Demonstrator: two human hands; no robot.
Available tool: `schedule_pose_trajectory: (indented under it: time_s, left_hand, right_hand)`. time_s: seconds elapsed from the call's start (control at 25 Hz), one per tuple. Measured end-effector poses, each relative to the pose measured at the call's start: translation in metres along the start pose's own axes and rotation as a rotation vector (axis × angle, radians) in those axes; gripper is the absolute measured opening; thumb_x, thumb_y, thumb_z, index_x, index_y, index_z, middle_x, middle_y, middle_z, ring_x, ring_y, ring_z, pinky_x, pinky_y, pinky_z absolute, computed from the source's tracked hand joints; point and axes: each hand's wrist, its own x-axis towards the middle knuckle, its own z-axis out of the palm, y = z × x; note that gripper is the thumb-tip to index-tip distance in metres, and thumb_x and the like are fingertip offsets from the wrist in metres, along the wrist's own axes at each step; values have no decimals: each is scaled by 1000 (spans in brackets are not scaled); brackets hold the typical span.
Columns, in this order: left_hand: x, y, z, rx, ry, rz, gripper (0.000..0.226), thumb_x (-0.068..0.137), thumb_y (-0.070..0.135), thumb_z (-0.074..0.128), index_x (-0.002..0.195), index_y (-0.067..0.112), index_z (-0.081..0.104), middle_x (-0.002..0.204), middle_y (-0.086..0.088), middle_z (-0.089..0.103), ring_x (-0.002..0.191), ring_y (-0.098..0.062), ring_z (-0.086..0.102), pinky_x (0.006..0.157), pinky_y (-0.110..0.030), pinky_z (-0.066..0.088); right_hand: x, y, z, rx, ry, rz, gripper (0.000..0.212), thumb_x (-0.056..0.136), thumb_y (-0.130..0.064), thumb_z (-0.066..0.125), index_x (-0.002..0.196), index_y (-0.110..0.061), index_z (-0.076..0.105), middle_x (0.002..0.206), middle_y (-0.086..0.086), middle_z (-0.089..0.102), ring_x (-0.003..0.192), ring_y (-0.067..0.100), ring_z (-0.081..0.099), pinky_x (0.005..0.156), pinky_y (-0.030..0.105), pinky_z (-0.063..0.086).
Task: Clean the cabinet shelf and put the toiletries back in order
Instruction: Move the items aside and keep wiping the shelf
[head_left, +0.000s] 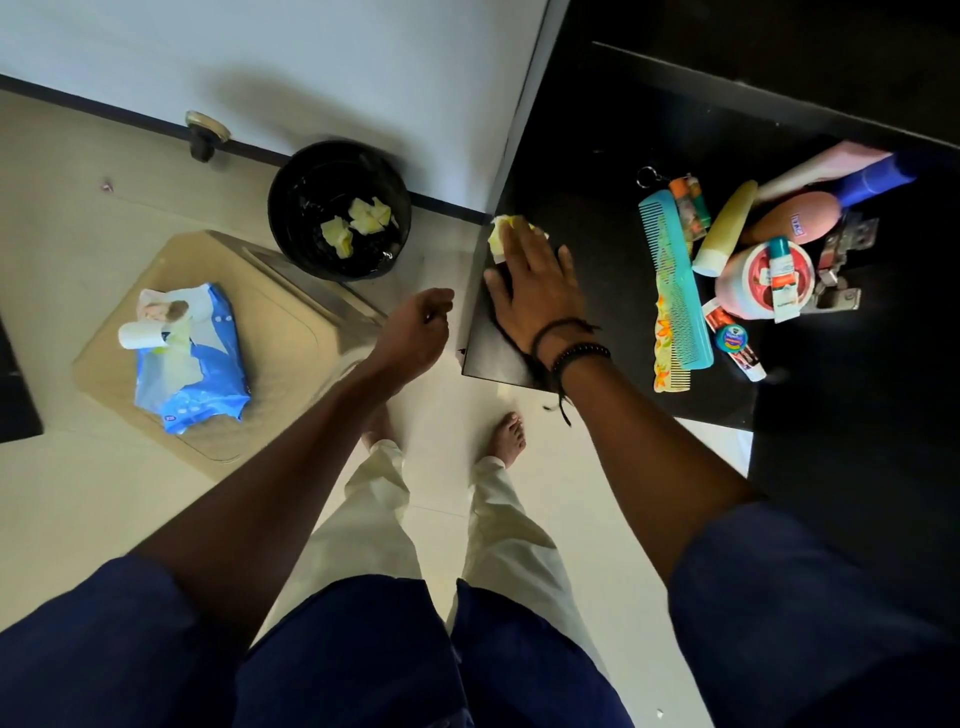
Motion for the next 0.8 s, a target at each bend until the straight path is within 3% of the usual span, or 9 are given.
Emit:
schedule_pose_trajectory:
  time_s: [0.12,0.28,0.44,0.56,0.68,0.8]
  left_hand:
    - [-3,2,4,29,28,6,43,91,4,37,131,7,51,126,-10,60,112,-25,59,101,-44,46]
    - [-12,23,20,86,58,86,38,96,12,37,132,8,50,129,-14,57,115,-28,57,99,-44,47]
    - [-16,36,37,271,25,174,33,84,20,34,99,7,61,93,-14,66,86,-35,62,74,-42,52]
    - [-15,37,42,350,58,171,29,82,17,35,94,6,60,89,-14,64,82,-34,61,69,-40,50]
    - [-13,34,41,397,64,209,23,83,9,39,92,5,60,92,-17,65,86,-35,60,67,-35,44]
    - [-10,31,39,409,53,242,23,84,9,39,92,6,60,93,-18,65,88,-36,60,71,-39,46]
  right_hand:
    - [-4,-14,9,19,6,59,60,99,-44,26,151,-18,9,160,3,10,148,23,10,120,44,6]
    - [-102,-19,48,2,29,-12,59,98,-44,26,150,-17,21,157,3,22,145,22,23,119,44,18]
    - [-174,30,60,31,60,187,56,97,-41,37,144,-10,37,150,6,39,137,22,40,112,44,33]
    - [-152,63,43,30,111,324,59,98,-41,27,142,-4,38,147,13,41,134,29,43,111,43,35]
    - [-88,76,20,43,157,356,50,99,-22,36,143,2,30,148,21,37,132,37,41,111,41,34]
    - [-29,82,-1,-30,128,443,51,98,-8,34,146,3,20,150,22,28,133,36,35,110,37,30]
